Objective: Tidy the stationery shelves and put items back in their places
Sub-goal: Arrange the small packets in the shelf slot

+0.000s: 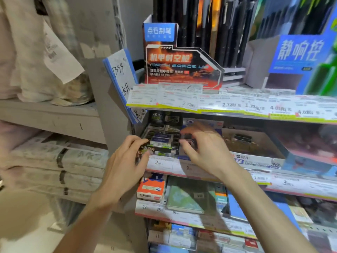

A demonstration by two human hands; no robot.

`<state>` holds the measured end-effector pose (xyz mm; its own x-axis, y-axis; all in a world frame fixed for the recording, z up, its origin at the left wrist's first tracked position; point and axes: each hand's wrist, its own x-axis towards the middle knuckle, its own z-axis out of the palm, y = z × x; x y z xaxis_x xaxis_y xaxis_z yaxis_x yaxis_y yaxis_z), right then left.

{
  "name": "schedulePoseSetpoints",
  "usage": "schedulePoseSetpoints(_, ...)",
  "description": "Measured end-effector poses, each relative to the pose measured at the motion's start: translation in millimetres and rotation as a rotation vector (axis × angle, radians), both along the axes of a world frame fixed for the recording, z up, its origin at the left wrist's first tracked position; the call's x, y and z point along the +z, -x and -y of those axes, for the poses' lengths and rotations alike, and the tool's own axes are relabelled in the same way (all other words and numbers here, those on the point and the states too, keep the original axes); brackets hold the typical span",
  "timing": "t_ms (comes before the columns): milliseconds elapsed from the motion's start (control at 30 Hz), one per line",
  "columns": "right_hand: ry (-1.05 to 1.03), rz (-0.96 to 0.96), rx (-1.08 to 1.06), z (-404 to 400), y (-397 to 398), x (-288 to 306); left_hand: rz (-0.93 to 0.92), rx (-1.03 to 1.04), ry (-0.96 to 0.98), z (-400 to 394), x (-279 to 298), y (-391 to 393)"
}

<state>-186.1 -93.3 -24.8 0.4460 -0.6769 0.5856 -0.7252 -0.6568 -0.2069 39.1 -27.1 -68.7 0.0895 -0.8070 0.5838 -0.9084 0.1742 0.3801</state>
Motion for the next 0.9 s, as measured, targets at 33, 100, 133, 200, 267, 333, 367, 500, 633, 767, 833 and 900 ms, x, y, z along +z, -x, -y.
schedulePoseSetpoints(33,-0.012,-0.026,0.016,3.5,-7.2,3.4,0.01,-0.01,0.0,1.5,0.8,-1.4)
schedulePoseSetpoints(100,-0.047,-0.096,0.044,9.6,-22.8,8.5,0.041,-0.023,0.011,3.2,1.7,-3.9)
schedulePoseSetpoints(133,-0.07,-0.134,0.054,11.9,-29.6,9.9,0.055,-0.024,0.016,3.4,1.7,-5.5)
schedulePoseSetpoints(200,-0.108,-0.193,0.071,16.2,-39.7,10.5,0.074,-0.032,0.025,3.7,1.3,-9.3)
schedulePoseSetpoints(267,-0.146,-0.203,0.072,19.2,-43.4,10.7,0.085,-0.051,0.022,4.9,0.3,-12.5)
schedulePoseSetpoints(333,-0.178,-0.201,0.066,20.4,-44.8,12.1,0.082,-0.063,0.018,5.5,-0.7,-14.5)
schedulePoseSetpoints(367,-0.193,-0.206,0.063,20.6,-45.6,13.4,0.079,-0.067,0.021,6.0,-1.3,-15.4)
schedulePoseSetpoints(500,-0.267,-0.229,0.041,21.0,-50.2,20.6,0.068,-0.081,0.01,7.4,-2.9,-17.7)
schedulePoseSetpoints(633,-0.288,-0.227,0.027,20.3,-52.3,22.9,0.065,-0.088,0.004,7.1,-2.8,-18.0)
schedulePoseSetpoints(767,-0.313,-0.187,0.04,17.8,-53.6,22.2,0.058,-0.086,-0.005,5.3,-2.7,-16.5)
schedulePoseSetpoints(833,-0.33,-0.12,0.056,16.4,-51.5,22.5,0.059,-0.085,-0.007,4.8,-2.1,-15.7)
schedulePoseSetpoints(900,-0.323,-0.039,0.059,15.7,-44.8,25.3,0.071,-0.079,-0.007,4.8,-1.0,-14.3)
